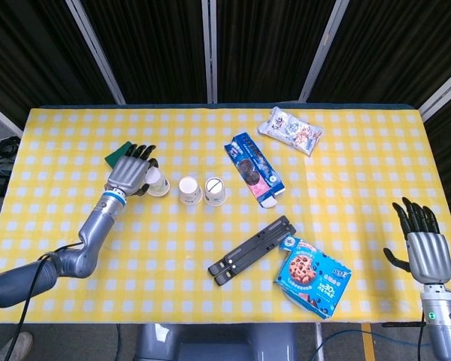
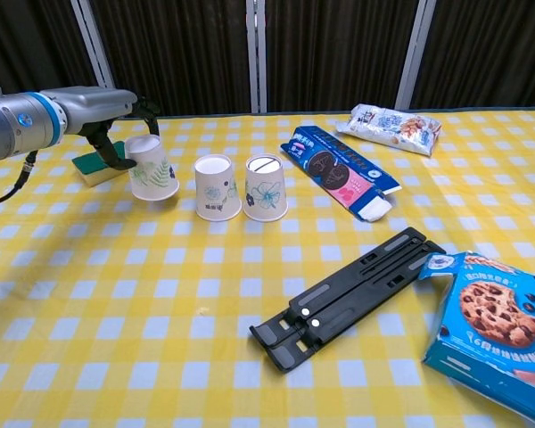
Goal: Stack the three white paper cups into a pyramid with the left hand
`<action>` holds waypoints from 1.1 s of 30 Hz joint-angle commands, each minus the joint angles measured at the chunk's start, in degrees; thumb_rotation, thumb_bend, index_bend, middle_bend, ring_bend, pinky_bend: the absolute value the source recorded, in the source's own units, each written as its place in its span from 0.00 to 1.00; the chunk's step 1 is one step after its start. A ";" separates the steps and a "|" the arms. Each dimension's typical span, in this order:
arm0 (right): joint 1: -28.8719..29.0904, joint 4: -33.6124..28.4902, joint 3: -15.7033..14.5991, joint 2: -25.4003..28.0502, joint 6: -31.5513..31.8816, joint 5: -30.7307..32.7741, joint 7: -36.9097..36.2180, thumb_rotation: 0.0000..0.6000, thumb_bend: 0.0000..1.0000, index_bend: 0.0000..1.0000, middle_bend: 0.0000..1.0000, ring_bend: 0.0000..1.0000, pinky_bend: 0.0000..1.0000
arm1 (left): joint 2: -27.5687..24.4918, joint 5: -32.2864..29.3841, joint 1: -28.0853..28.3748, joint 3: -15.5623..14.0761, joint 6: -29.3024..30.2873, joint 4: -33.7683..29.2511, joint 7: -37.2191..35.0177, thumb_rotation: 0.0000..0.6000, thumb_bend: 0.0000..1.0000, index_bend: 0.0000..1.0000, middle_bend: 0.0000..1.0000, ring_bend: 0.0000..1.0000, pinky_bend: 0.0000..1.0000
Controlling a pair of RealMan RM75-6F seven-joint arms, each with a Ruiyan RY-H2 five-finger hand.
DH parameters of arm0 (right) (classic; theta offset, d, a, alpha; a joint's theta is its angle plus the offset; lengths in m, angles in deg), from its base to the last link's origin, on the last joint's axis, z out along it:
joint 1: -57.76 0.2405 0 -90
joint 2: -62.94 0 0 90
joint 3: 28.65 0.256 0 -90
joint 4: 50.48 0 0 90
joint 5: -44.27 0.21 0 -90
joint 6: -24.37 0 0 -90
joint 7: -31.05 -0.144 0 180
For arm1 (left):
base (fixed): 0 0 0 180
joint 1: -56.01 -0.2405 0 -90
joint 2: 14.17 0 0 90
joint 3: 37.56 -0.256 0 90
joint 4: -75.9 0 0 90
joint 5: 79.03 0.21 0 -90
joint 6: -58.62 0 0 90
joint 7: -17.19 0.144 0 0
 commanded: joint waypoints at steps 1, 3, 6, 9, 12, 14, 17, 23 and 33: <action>-0.03 -0.11 0.01 0.04 0.13 -0.08 0.02 1.00 0.12 0.11 0.00 0.00 0.00 | -2.62 1.51 -0.91 0.88 1.96 -3.50 -1.51 1.00 0.50 0.42 0.00 0.00 0.00; -0.08 -0.30 0.00 0.12 0.25 -0.15 0.02 1.00 0.12 0.11 0.00 0.00 0.00 | -4.53 2.33 -1.33 1.51 3.27 -6.13 -2.09 1.00 0.49 0.41 0.00 0.00 0.00; -0.18 -0.58 -0.05 0.16 0.62 -0.43 0.03 1.00 0.12 0.11 0.00 0.00 0.00 | -9.24 3.31 -2.03 3.19 4.24 -12.43 -4.24 1.00 0.49 0.41 0.00 0.00 0.00; -0.18 -0.75 -0.14 0.17 0.74 -0.67 0.09 1.00 0.12 0.11 0.00 0.00 0.00 | -11.72 3.97 -1.97 3.97 4.84 -15.69 -4.49 1.00 0.49 0.40 0.00 0.00 0.00; -0.16 -0.84 -0.18 0.21 0.74 -0.78 0.05 1.00 0.12 0.11 0.00 0.00 0.00 | -12.55 3.79 -1.55 4.17 5.01 -17.62 -3.86 1.00 0.49 0.40 0.00 0.00 0.00; -0.11 -0.89 -0.17 0.28 0.63 -0.81 -0.14 1.00 0.12 0.11 0.00 0.00 0.00 | -12.66 3.46 -0.93 4.23 4.81 -19.01 -3.24 1.00 0.49 0.39 0.00 0.00 0.00; -0.09 -0.85 -0.27 0.27 0.48 -0.86 -0.46 1.00 0.12 0.11 0.00 0.00 0.00 | -11.90 2.61 0.56 4.01 4.40 -19.81 -1.19 1.00 0.49 0.39 0.00 0.00 0.00; -0.15 -0.94 -0.50 0.38 0.60 -1.29 -0.98 1.00 0.12 0.11 0.00 0.00 0.00 | -8.50 -1.45 4.11 3.34 3.71 -19.51 3.77 1.00 0.49 0.38 0.00 0.00 0.00; -0.32 -0.56 -0.33 0.83 0.59 -1.00 -2.49 1.00 0.12 0.11 0.00 0.00 0.00 | -5.09 -5.70 7.00 3.07 4.99 -17.82 7.08 1.00 0.49 0.38 0.00 0.00 0.00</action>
